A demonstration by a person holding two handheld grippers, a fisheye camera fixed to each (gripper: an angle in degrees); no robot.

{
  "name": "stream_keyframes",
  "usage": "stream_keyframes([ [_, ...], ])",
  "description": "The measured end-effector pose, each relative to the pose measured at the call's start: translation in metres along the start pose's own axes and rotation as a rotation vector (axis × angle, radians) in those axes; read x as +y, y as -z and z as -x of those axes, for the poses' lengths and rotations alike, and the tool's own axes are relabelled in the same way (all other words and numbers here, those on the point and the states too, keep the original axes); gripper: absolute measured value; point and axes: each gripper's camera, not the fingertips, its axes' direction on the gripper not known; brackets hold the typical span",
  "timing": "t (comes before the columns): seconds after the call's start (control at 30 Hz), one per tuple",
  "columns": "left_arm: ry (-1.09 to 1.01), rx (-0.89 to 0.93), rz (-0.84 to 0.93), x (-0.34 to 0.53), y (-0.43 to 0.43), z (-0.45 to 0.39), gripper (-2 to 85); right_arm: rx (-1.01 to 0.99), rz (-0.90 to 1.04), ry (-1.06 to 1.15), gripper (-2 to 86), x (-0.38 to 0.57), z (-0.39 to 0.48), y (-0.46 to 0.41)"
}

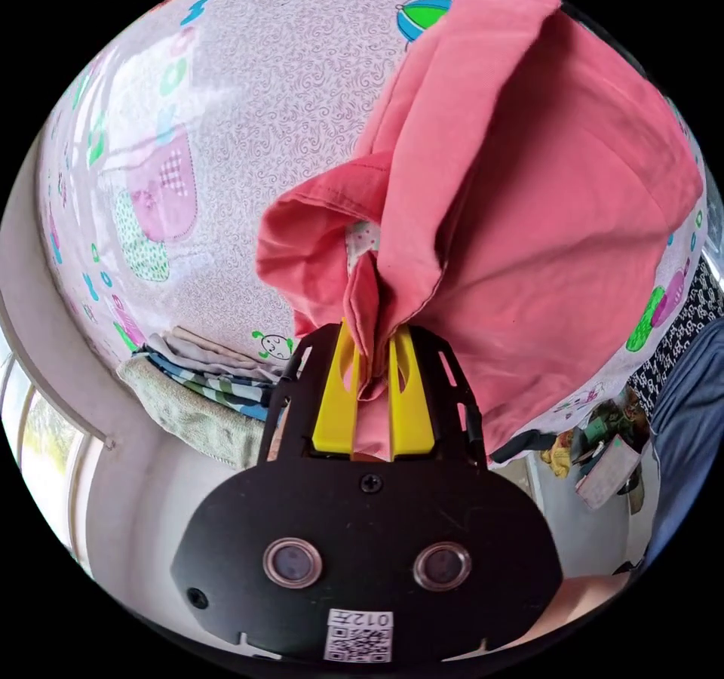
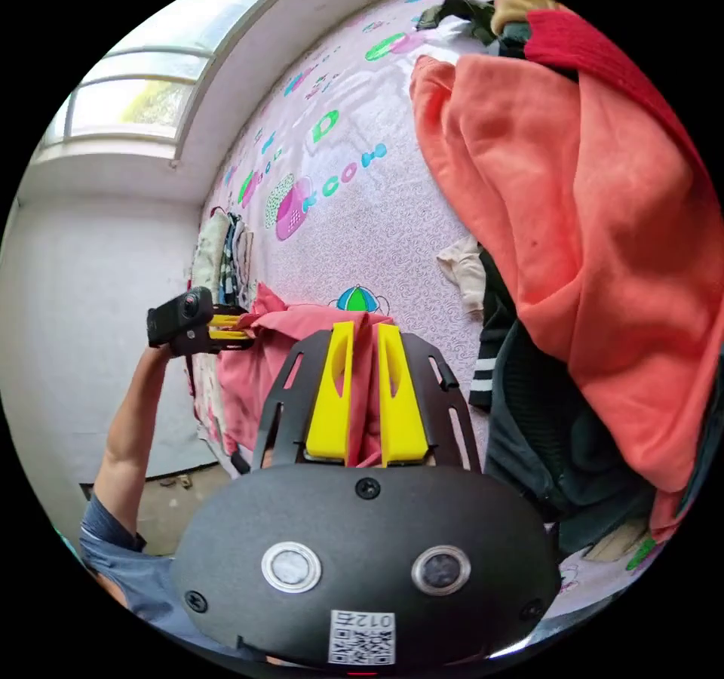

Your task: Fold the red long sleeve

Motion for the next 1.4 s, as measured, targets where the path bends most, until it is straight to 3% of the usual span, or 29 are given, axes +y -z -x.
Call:
stream_keyframes([
  [0.1,0.108,0.072,-0.049,0.034,-0.002,0.029,7.1,0.108,-0.054,0.156,7.8,0.022,0.025,0.018],
  [0.4,0.456,0.189,-0.333,0.234,-0.01,0.078,6.2,-0.107,0.052,0.241,8.0,0.175,0.023,-0.016],
  [0.53,0.609,0.344,-0.655,0.364,-0.044,0.042,4.6,-0.162,0.04,0.217,7.9,0.208,0.008,-0.034],
  [0.67,0.86,0.538,-1.034,0.494,-0.127,-0.025,2.9,-0.088,0.057,0.299,6.8,0.214,0.019,-0.055],
  [0.73,1.046,0.571,-1.093,0.539,-0.176,-0.059,2.1,-0.017,0.094,0.338,4.9,0.214,0.027,-0.066],
  [0.87,1.312,0.654,-0.995,0.591,-0.287,-0.129,1.1,0.051,0.148,0.385,1.5,0.211,0.039,-0.077],
  [0.97,1.275,0.675,-0.972,0.593,-0.334,-0.159,2.4,0.071,0.173,0.396,0.8,0.208,0.045,-0.079],
  [1.4,1.031,0.637,-1.045,0.621,-0.387,-0.165,9.6,0.156,0.244,0.402,0.5,0.205,0.058,-0.112],
])
